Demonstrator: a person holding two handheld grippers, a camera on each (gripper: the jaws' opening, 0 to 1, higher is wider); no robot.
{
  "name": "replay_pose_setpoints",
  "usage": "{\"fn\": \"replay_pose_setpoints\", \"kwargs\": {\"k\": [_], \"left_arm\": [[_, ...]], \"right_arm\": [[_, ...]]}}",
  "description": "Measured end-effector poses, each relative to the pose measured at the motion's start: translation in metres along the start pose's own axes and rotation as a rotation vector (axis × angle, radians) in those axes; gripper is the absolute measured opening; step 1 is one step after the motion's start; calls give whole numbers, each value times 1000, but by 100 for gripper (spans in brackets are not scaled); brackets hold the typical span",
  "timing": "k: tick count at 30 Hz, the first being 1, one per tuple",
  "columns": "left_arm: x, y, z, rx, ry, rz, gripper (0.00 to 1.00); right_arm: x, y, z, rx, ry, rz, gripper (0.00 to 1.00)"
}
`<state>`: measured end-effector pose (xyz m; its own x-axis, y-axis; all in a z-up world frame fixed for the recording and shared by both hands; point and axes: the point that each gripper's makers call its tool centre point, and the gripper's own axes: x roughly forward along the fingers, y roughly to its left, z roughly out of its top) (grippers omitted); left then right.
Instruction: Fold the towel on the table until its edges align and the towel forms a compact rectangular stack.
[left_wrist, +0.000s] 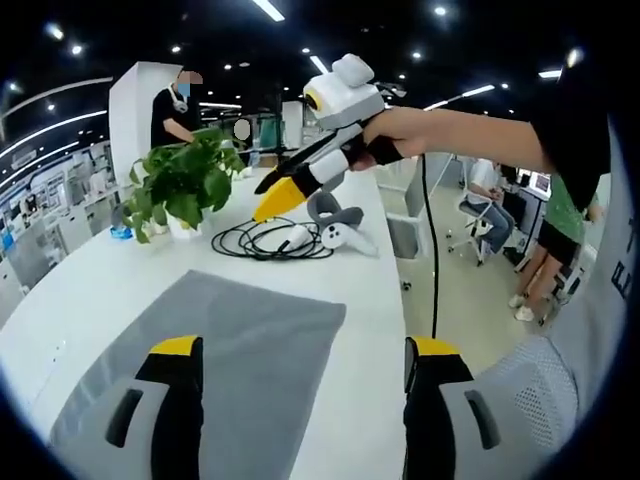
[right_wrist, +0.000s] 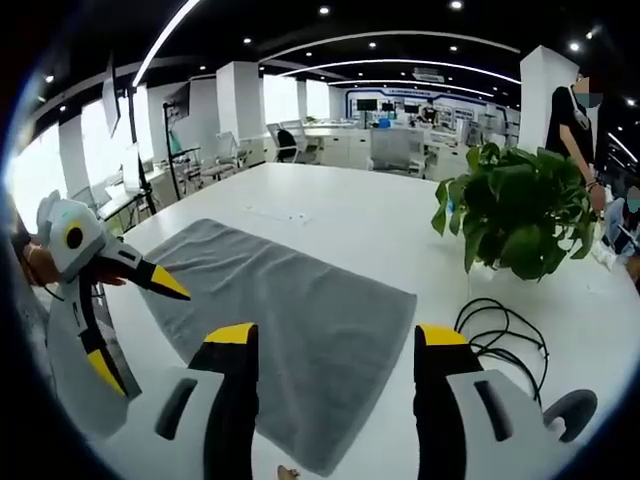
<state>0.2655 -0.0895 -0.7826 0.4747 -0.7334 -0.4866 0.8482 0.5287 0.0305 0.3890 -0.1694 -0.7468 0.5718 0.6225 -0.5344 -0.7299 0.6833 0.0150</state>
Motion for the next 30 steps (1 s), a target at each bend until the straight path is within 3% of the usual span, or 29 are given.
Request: {"fn": "replay_pose_setpoints", "kwargs": {"k": [5,9,12,17,24,30], "left_arm": [[15,-9,3,-17,-20,-73,82],[24,-13,1,40,20,-125,82],[29,-12,6,50,6,-152,80],[42,-11,10,86,6,-189,71],[65,-23,24,73,-39,-223,60],[88,-36,16,102,-14,-254,48]], "right_arm": [[6,-7,0,7,4,-17,62],[11,-10,0,5,13,-21,61],[15,-20,1,9,-2,-66,61],[23,-36,3,59,-14,-93,60],[35,-55,10,62,-31,-124,58],[50,-64,11,67,-25,-126,56]]}}
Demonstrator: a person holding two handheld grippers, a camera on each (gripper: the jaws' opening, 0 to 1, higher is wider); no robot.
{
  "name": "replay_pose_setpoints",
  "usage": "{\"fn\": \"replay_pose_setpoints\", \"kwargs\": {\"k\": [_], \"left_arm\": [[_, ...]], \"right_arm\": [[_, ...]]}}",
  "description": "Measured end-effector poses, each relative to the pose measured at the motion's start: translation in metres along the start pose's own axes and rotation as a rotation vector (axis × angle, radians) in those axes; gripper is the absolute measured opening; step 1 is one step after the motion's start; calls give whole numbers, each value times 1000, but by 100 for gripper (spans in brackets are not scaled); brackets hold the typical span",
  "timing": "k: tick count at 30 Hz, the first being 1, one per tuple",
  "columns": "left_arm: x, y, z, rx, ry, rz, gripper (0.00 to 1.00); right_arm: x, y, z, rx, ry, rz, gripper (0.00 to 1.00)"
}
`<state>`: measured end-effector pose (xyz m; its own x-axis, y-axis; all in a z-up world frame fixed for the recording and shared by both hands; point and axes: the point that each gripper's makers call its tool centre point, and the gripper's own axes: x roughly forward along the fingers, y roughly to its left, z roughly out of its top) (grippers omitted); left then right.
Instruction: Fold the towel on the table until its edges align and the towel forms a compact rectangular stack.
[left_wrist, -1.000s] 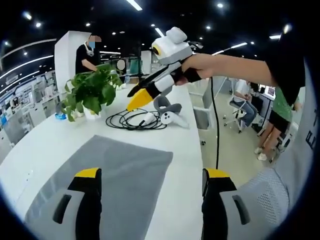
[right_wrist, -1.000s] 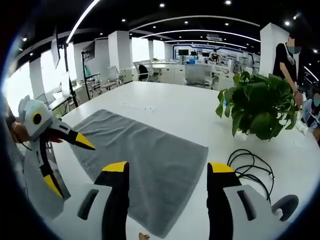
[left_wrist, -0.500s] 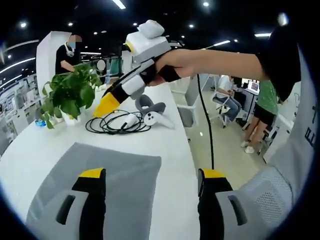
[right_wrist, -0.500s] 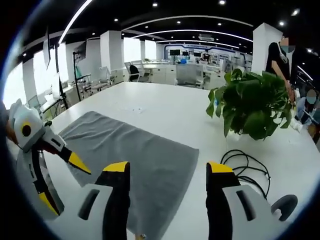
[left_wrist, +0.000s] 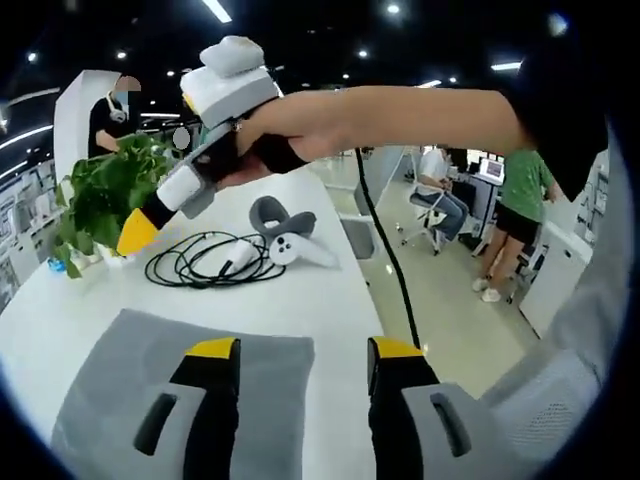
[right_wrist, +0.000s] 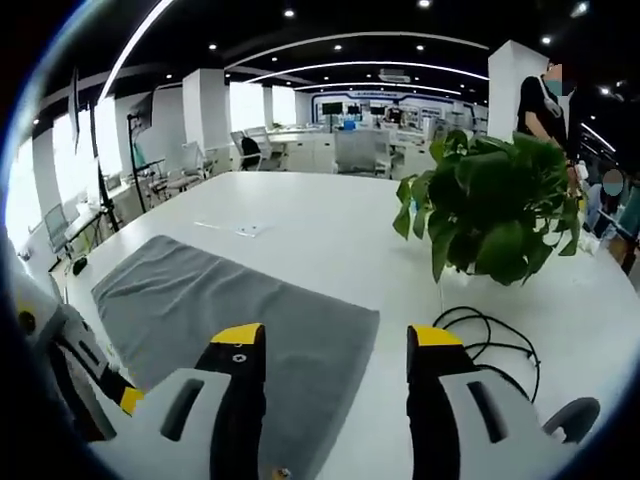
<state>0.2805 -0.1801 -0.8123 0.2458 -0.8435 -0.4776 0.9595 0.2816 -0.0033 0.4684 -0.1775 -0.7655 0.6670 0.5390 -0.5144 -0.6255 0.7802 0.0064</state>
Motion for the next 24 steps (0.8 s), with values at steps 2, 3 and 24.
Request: {"fn": "replay_pose_setpoints", "kwargs": {"k": [2,3,24], "left_arm": [[11,-3,-14,17,35,-25,41],[15,-3,-22,22,65,-25,41],[62,-6,-41,64,110,-46,34]], "right_arm": [[6,-2,-1,4,1,-1,54],[8,-3,0,10,-3,-4,53],[64,-13,-23,51,21,-10,44]]}}
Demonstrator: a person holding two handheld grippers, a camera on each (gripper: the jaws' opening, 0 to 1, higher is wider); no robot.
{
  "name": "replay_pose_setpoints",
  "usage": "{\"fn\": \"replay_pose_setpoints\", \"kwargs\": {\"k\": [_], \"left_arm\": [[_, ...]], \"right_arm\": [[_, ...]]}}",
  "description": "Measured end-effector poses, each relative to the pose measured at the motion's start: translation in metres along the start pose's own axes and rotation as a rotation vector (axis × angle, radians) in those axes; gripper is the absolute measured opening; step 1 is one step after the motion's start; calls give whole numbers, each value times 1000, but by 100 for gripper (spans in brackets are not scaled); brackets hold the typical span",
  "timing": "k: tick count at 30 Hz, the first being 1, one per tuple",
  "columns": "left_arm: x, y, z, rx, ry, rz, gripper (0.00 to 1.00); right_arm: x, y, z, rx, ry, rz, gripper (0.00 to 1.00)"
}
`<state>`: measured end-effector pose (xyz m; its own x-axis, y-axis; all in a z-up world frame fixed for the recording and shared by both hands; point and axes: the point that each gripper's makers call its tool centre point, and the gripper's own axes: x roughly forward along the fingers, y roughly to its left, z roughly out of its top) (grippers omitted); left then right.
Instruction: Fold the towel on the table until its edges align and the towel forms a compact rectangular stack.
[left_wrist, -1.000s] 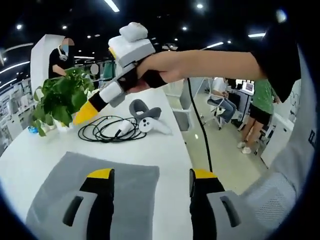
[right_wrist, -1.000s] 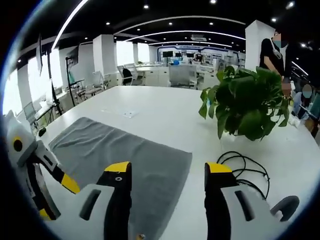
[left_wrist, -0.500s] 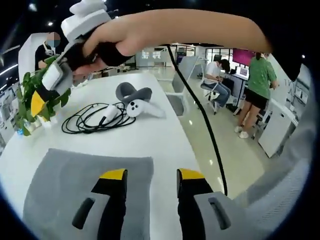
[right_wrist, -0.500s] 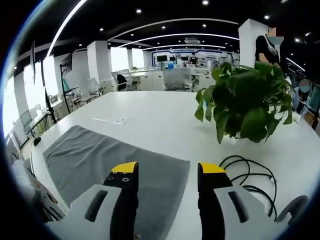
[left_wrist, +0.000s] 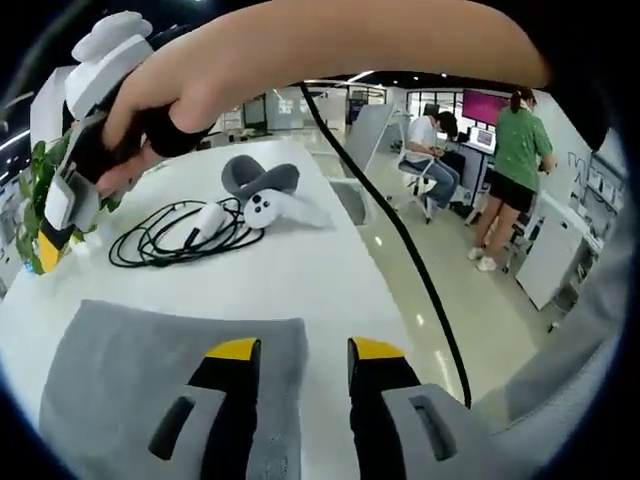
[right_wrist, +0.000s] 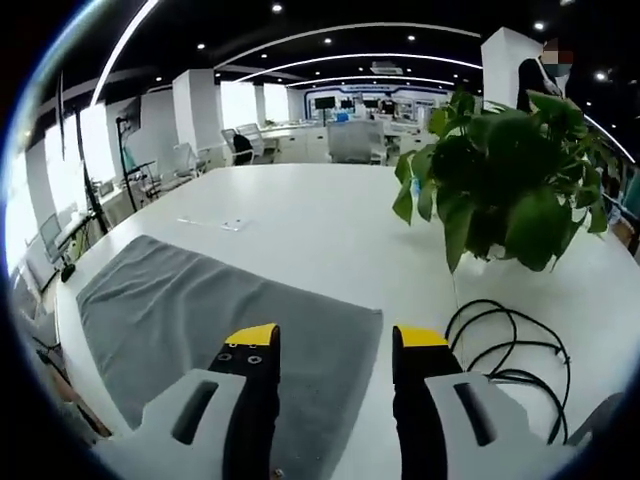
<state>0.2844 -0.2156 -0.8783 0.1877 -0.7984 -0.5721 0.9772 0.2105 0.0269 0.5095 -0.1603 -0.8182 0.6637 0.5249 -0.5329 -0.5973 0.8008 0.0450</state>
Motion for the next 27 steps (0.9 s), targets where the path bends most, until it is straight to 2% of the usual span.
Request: {"fn": "replay_pose_setpoints", "kwargs": {"k": [3,6,9,13,17,22,24,27], "left_arm": [[6,2,-3,-18,11,7,33],[11,0,1,-42,-9,3,32],[17,-1,-3,-40,-8,5,25],[23,0,-9,-76,-2,8,26],[29,-1,-5,-75,-21,-6,26],[35,5,-1,-77,-33,15,26],[35,5,0,-72,-53,12,26],[37,7,-1,-78,-53,12,26]], "right_arm": [[8,0,-6,11,18,4,43],[13,-2,-9,7,29,3,43],[18,-5,-14,16,42,-5,40],[24,-10,-23,11,70,-11,38],[31,-15,-28,30,79,-15,38],[41,-21,-37,56,93,-24,36],[45,-25,-42,79,99,-34,35],[50,-30,-46,124,96,-42,33]]}}
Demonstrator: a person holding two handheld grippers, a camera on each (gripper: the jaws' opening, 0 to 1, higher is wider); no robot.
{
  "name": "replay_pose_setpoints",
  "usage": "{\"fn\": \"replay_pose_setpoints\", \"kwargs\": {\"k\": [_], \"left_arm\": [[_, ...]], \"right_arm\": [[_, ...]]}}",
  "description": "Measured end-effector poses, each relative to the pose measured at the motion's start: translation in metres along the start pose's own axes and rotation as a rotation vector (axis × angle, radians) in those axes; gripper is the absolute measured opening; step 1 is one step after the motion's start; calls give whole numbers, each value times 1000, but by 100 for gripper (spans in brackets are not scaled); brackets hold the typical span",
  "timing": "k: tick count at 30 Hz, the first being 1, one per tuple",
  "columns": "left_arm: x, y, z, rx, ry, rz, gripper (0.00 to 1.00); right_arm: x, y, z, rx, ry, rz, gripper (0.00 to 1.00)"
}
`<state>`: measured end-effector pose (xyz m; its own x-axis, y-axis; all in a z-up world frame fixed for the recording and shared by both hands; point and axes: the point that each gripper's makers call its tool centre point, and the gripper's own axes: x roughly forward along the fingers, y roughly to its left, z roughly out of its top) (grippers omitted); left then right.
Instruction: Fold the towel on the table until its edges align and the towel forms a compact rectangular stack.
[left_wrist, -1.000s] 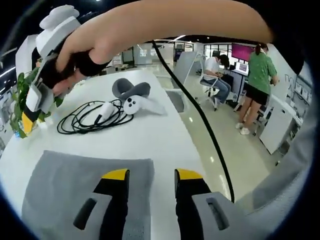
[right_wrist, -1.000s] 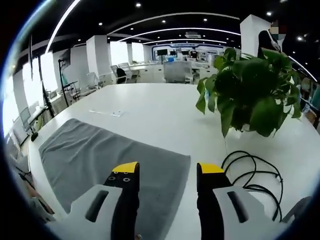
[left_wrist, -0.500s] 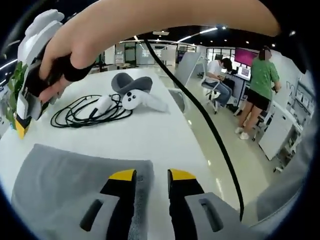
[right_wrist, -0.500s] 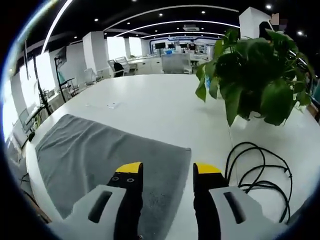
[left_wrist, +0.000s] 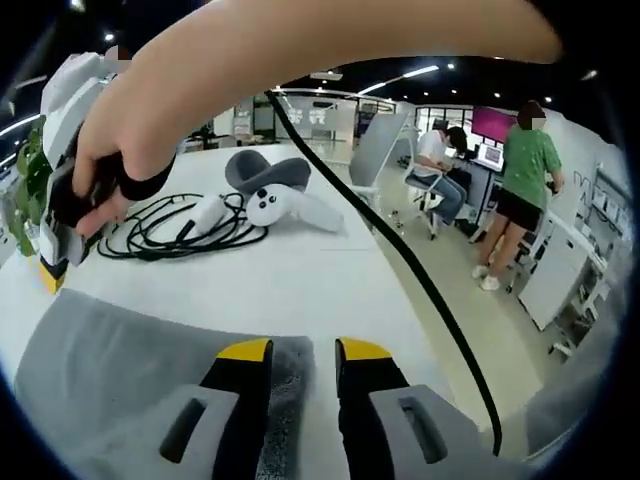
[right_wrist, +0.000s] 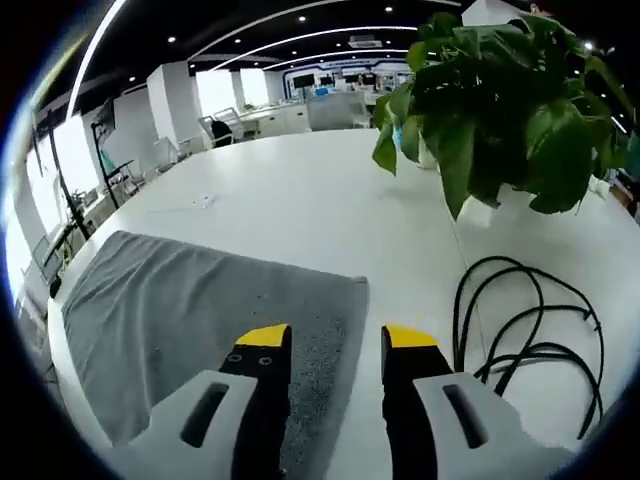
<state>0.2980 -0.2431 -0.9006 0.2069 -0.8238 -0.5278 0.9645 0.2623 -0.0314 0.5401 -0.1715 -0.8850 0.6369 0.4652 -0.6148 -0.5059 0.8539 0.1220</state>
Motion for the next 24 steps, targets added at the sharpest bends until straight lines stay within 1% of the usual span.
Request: {"fn": "replay_pose_setpoints", "kwargs": {"k": [3,6,8,9,11,12,15,17,20,21,24], "left_arm": [[1,2,0,0,-1,3,26],[3,2,0,4,3,2,26],[6,2,-4,23,15,4,26],[7,2,-4,54,13,7,26],[7,3,-5,70,23,10,26],[8,4,-3,76,18,15,26],[10,5,-1,60,2,14,25],[13,5,-4,56,14,9,25],[16,5,-12,74,38,7,23],[16,7,-10,72,20,14,22],[15,11,-9,58,16,23,18]], "right_arm": [[7,-7,-3,8,13,-15,32],[12,-10,-2,16,15,-22,31],[16,-11,-3,14,21,-22,31],[18,-12,-3,12,19,-27,31],[22,-13,-3,16,20,-30,30],[24,-13,-3,18,19,-29,30],[30,-10,-1,15,16,-21,30],[33,-8,1,8,16,-18,30],[38,-6,4,-7,12,-13,29],[40,-6,4,-11,15,-13,29],[45,-8,4,-15,16,-18,29]]}}
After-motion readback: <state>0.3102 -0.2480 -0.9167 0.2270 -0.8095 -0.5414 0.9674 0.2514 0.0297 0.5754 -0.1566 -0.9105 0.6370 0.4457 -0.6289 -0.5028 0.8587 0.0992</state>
